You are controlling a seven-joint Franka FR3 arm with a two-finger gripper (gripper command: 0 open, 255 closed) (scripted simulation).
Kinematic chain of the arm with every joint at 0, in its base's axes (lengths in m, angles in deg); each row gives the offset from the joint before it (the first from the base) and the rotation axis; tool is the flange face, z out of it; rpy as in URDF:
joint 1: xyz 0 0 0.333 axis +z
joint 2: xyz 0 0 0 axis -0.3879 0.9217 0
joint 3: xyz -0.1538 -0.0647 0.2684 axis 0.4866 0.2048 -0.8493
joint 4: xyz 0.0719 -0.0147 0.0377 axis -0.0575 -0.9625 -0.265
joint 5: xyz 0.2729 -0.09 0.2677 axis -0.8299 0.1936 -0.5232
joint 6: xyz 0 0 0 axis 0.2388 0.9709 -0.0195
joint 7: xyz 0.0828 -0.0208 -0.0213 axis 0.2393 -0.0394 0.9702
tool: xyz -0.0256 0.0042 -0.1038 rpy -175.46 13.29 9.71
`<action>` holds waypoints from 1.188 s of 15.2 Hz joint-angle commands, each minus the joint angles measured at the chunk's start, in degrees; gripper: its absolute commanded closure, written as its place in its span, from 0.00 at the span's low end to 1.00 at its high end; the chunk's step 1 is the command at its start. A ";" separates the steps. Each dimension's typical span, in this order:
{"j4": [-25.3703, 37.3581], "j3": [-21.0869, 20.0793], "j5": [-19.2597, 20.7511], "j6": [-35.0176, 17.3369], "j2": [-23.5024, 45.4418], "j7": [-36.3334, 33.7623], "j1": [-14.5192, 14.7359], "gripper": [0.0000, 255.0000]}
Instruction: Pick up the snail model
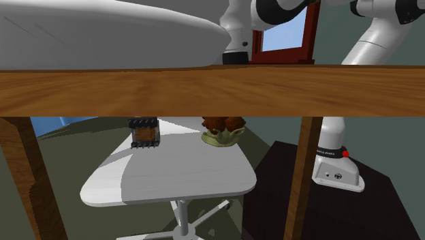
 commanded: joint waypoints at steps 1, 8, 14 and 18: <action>-1.67 -0.98 -0.80 -1.69 0.67 -0.12 0.71 0.00; -4.29 -1.46 -0.97 -5.03 1.45 -0.06 0.95 1.00; -4.31 -1.47 -1.04 -4.94 1.32 -0.10 1.01 1.00; -2.63 -1.03 -0.76 -3.01 1.07 -0.22 1.00 1.00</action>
